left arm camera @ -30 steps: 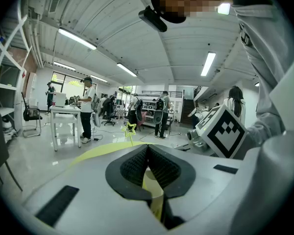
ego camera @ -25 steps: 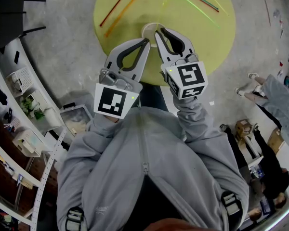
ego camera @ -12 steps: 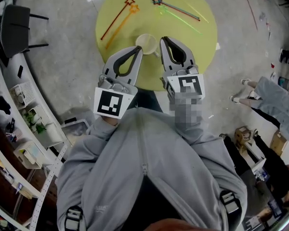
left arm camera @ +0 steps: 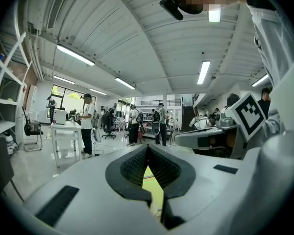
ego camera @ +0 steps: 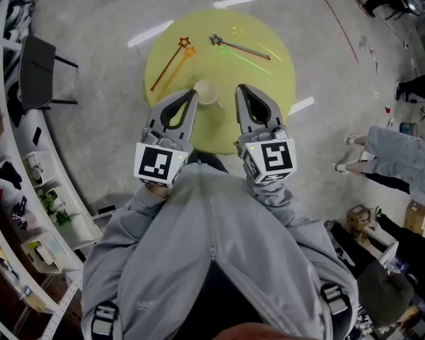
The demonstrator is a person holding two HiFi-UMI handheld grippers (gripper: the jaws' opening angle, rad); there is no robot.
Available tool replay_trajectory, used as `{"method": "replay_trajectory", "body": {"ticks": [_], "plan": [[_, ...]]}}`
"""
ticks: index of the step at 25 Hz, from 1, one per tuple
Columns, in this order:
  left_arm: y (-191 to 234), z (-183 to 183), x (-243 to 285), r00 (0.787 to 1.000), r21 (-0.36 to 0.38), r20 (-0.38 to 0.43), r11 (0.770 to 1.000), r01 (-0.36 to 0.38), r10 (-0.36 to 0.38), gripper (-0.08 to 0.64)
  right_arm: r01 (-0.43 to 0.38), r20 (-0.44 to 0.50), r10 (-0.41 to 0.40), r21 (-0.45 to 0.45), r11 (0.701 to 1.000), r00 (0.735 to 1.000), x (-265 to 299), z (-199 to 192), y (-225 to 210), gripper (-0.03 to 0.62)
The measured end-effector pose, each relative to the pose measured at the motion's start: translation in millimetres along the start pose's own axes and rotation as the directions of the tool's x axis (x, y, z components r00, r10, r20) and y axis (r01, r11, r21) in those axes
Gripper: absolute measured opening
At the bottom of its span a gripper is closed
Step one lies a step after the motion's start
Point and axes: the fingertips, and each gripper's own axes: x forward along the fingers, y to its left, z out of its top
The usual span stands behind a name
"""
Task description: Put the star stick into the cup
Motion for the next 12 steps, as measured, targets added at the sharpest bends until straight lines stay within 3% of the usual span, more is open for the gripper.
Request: {"method": "replay_trajectory", "body": {"ticks": [12], "plan": [[-23.5,63.2,-30.2,0.997,0.012,0.07,0.999,-0.033,0.032,0.017,0.034,0.115,-0.031,-0.022,0.999,0.993,-56.7,65.2,15.6,0.032]]}}
